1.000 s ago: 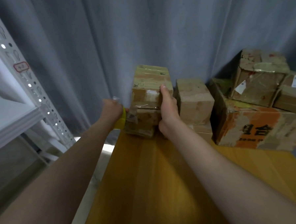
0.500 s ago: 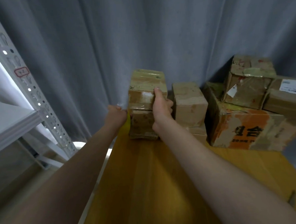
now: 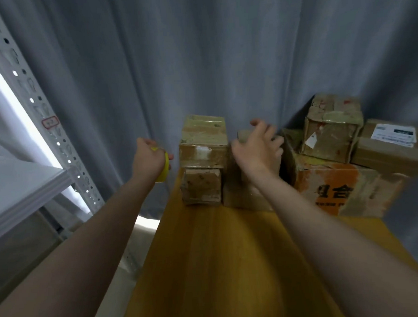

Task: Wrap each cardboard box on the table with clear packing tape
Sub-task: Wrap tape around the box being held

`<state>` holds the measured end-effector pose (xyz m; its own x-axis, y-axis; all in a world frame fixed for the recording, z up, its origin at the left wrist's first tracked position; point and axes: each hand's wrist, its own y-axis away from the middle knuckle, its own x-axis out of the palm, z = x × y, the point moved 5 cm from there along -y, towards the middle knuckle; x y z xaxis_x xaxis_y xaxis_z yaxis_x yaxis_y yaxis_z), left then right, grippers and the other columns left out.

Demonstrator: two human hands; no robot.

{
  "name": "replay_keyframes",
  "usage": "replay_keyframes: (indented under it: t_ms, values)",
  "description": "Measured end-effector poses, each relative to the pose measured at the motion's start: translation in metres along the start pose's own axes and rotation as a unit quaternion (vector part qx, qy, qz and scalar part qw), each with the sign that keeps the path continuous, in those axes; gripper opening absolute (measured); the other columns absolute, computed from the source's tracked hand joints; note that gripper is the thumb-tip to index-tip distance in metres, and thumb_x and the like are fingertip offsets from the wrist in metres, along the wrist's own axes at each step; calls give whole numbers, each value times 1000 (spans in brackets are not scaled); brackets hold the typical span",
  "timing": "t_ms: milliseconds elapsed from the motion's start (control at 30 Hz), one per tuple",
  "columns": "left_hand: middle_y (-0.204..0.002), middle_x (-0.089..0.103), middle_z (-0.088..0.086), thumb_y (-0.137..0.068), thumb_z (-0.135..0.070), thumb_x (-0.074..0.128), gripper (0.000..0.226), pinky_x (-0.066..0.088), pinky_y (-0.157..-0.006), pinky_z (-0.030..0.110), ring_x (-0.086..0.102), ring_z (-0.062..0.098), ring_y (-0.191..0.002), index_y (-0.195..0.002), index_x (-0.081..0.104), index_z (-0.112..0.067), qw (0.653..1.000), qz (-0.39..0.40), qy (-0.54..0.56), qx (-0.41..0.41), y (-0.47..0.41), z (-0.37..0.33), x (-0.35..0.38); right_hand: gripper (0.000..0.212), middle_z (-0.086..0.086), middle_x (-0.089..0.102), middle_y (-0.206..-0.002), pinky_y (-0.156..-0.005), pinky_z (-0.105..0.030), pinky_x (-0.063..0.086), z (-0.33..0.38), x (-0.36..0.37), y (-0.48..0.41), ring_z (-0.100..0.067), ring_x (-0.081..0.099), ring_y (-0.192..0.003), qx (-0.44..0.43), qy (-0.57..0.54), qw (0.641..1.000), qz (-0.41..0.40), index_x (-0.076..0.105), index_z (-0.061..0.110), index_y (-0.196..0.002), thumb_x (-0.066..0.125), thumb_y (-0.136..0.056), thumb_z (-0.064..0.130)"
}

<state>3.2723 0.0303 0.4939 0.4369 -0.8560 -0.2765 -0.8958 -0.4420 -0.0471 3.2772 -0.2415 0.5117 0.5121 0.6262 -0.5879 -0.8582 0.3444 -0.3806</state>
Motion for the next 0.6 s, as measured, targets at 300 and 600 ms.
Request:
replay_keyframes:
  t_ms: [300,600]
  values:
    - [-78,76,-7,-96,-18,46,19,62,-74,45,74,21,-60,-99,39,-35,991,-68,-8,115,51,-81,-14,64,-11,30,-144,-99,-52,40,-32,4,-10,-45,36,-126,4,138,985,103,42,21,-133,73,-85,50]
    - [-78,77,4,-103,-13,53,19,56,-61,40,72,30,-61,-101,41,-27,990,66,69,106,130,-116,26,40,2,45,-132,-87,-35,52,-35,-103,48,-20,52,-118,74,-337,939,6,49,31,-118,67,-92,54]
